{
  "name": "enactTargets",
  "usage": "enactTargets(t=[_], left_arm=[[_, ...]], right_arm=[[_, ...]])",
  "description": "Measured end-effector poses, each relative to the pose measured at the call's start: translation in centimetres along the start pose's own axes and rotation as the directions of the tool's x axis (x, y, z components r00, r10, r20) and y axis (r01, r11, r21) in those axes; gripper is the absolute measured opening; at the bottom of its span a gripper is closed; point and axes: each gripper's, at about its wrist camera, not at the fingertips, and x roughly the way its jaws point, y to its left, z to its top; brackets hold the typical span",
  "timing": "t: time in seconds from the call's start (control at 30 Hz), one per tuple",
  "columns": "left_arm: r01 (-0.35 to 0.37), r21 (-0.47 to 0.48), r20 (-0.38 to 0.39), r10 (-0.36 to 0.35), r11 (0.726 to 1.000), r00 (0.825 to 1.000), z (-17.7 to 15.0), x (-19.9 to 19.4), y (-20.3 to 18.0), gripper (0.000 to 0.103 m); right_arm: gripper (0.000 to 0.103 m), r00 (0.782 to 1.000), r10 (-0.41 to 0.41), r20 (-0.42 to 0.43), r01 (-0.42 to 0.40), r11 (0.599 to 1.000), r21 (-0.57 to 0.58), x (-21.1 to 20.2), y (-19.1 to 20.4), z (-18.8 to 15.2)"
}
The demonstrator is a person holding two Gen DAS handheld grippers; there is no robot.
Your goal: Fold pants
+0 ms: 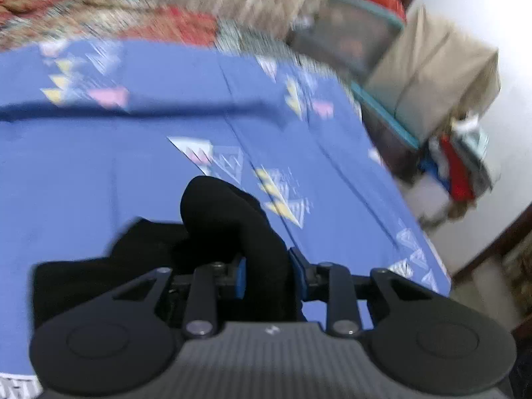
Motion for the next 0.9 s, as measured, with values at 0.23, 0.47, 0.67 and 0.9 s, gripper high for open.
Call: enactTargets(t=[0.23,0.47,0.67,0.9], left_arm=[[-0.153,-0.144,0.056,0.162,0.978,0.985,-3.1,-5.7,8.0,0.027],[-0.238,-0.264,-0.064,0.229,0.935,0.971,-6.3,-2.3,13.4,0.044],[-0.206,-0.276,-0.001,0.214,0.939,0.977,-6.2,-4.3,12.5,0.067],[-0.353,-0.169,-0.024,0.355,0.920,0.935,-8.1,-4.7,9.6,0.078]], right_arm=[[0.020,0.981,0.150,-0.121,-0.158,0.986,-0.058,5.2,5.8,-1.7],[0.034,0.944,0.230,-0.237,-0.238,0.971,-0.005,6.6,4.8,-3.9],[0.041,0.993,0.097,-0.065,-0.089,0.989,0.118,0.3,-1.1,-2.6],[0.029,0.982,-0.024,-0.190,0.066,0.973,0.223,1.2,-3.1,-5.8]])
